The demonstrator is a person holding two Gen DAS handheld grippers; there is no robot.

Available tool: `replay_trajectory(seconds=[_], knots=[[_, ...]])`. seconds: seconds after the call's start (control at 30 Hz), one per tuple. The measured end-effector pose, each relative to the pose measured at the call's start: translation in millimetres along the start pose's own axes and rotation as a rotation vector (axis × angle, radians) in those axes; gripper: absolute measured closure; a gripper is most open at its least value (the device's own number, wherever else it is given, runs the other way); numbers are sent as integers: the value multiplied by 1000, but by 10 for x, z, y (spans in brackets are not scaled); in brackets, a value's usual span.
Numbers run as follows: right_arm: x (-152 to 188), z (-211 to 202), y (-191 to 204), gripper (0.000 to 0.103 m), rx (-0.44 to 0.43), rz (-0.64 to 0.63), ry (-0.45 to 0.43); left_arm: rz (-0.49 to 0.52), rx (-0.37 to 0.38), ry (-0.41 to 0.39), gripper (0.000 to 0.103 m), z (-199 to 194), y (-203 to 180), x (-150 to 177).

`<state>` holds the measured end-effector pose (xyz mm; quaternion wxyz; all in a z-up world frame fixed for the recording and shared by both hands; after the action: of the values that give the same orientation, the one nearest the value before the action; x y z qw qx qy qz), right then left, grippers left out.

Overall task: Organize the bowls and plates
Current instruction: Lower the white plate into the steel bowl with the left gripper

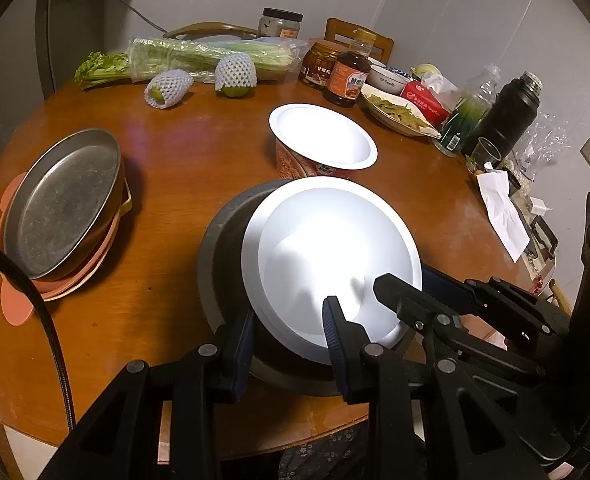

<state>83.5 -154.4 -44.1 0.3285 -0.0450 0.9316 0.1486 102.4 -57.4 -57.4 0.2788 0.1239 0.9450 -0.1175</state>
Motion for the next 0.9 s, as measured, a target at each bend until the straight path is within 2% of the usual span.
replay_trajectory(seconds=[0.4, 0.9], knots=[[-17, -10, 21, 71, 51, -32, -12, -4, 6, -8, 70, -33, 24, -6], [-42, -34, -3, 66, 51, -17, -24, -34, 16, -28, 70, -87, 63, -14]])
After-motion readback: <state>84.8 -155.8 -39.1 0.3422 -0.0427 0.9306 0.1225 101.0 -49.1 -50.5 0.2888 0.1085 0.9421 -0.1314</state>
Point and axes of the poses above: each gripper's, at about its wrist camera, not at the fingertips, and z roughly the way its jaws point, y to its left, x to its underside, the point moved 6 cm from there along z, roughly the way its jaws point, and after that the axes turned 10 degrees about z, right-handed, at the moved point
